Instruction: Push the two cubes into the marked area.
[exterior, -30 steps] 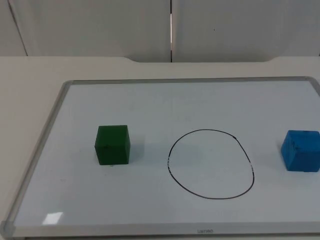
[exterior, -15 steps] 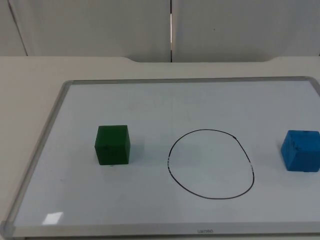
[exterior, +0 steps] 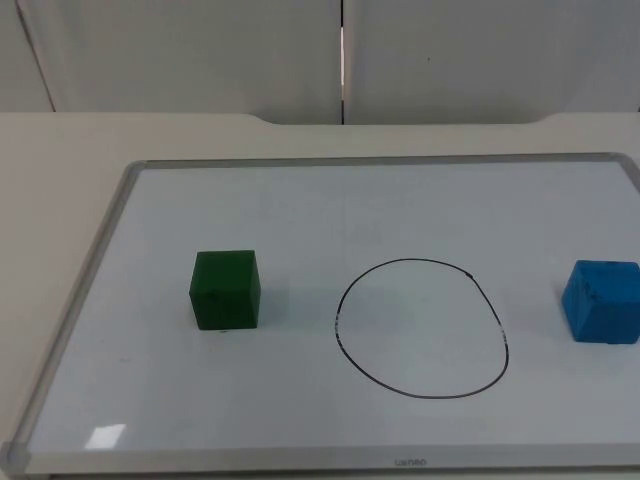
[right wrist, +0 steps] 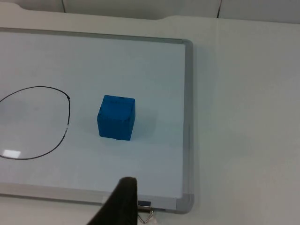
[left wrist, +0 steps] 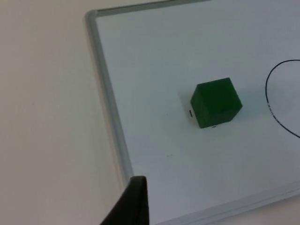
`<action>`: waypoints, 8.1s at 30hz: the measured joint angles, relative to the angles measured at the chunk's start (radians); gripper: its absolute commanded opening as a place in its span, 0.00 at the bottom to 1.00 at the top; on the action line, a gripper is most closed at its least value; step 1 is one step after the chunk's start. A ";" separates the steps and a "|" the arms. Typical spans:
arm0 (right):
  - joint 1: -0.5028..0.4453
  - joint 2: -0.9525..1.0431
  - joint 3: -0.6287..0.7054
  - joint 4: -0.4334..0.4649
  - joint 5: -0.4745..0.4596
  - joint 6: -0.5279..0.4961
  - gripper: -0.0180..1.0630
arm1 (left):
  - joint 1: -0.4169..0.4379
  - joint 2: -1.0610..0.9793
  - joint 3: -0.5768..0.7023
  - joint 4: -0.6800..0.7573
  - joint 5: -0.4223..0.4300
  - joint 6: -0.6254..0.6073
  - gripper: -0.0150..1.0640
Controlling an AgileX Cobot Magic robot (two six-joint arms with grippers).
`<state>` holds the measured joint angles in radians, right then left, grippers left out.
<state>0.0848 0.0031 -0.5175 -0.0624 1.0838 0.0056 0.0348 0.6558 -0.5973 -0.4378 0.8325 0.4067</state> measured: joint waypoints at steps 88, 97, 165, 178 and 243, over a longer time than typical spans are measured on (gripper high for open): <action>0.000 0.000 0.000 0.000 0.000 -0.006 0.99 | -0.182 1.291 -0.214 -1.084 -0.559 0.927 0.01; 0.000 0.000 0.000 0.000 0.000 -0.006 0.99 | -0.182 1.330 -0.214 -1.170 -0.516 1.017 0.01; 0.000 0.000 0.000 0.000 0.000 0.000 0.99 | -0.299 1.388 -0.262 -1.297 -0.434 1.159 0.01; 0.000 0.000 0.000 0.000 0.000 0.000 0.99 | -0.361 1.388 -0.289 -1.297 -0.452 1.156 0.01; 0.000 0.000 0.000 0.000 0.000 0.000 0.99 | -0.447 1.390 -0.331 -1.297 -0.410 1.113 0.01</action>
<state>0.0848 0.0031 -0.5175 -0.0624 1.0838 0.0056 -0.4120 2.0458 -0.9288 -1.7346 0.4222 1.5200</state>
